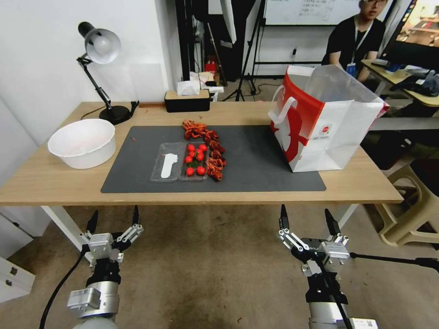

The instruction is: Pick up the trash from the table and place it into the takeout bag.

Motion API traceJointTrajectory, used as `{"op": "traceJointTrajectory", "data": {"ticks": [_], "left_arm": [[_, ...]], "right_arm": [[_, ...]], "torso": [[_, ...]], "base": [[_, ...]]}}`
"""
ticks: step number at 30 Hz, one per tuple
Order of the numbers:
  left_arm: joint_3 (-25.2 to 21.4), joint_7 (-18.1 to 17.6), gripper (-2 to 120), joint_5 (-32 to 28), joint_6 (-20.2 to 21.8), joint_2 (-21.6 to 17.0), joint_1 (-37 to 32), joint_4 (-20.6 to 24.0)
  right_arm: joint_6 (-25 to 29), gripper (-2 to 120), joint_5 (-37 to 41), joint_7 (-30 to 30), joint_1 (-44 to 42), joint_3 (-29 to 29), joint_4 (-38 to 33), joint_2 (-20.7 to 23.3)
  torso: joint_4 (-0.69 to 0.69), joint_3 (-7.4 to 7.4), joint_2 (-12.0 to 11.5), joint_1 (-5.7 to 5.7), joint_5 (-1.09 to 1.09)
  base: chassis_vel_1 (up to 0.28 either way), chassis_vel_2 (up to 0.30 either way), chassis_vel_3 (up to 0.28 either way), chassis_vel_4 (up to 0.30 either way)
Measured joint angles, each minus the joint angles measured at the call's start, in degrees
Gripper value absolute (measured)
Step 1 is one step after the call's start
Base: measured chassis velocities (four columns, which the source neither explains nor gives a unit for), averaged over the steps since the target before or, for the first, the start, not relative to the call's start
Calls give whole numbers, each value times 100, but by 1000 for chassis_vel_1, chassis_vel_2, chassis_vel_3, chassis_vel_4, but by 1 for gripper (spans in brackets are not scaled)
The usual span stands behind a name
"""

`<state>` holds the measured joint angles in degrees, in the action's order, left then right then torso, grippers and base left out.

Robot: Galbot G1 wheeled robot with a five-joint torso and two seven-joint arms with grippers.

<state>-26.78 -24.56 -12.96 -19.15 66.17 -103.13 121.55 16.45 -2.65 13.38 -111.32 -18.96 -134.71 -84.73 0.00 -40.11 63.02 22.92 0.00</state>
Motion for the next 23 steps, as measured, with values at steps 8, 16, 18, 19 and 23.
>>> {"op": "traceJointTrajectory", "data": {"ticks": [8,16,18,19,23], "left_arm": [[0,-2,100,0,-1,3,4,-5],[2,-3,100,0,-1,3,7,-6],[2,-2,100,1,-1,3,7,-5],[3,-3,100,1,-1,2,8,-6],[3,-3,100,0,-1,1,9,-6]], "right_arm": [[-4,100,-19,16,3,-2,6,-4],[-6,100,-22,19,3,-2,8,-4],[-6,100,-22,19,4,-2,8,-4],[-7,100,-22,19,3,-3,9,-4],[-8,100,-22,20,3,-2,9,-4]], "torso": [[0,0,0,0,0],[0,0,0,0,0],[0,0,0,0,0],[0,0,0,0,0],[0,0,0,0,0]], "base": [[0,0,0,0],[0,0,0,0],[0,0,0,0],[0,0,0,0],[0,0,0,0]]}}
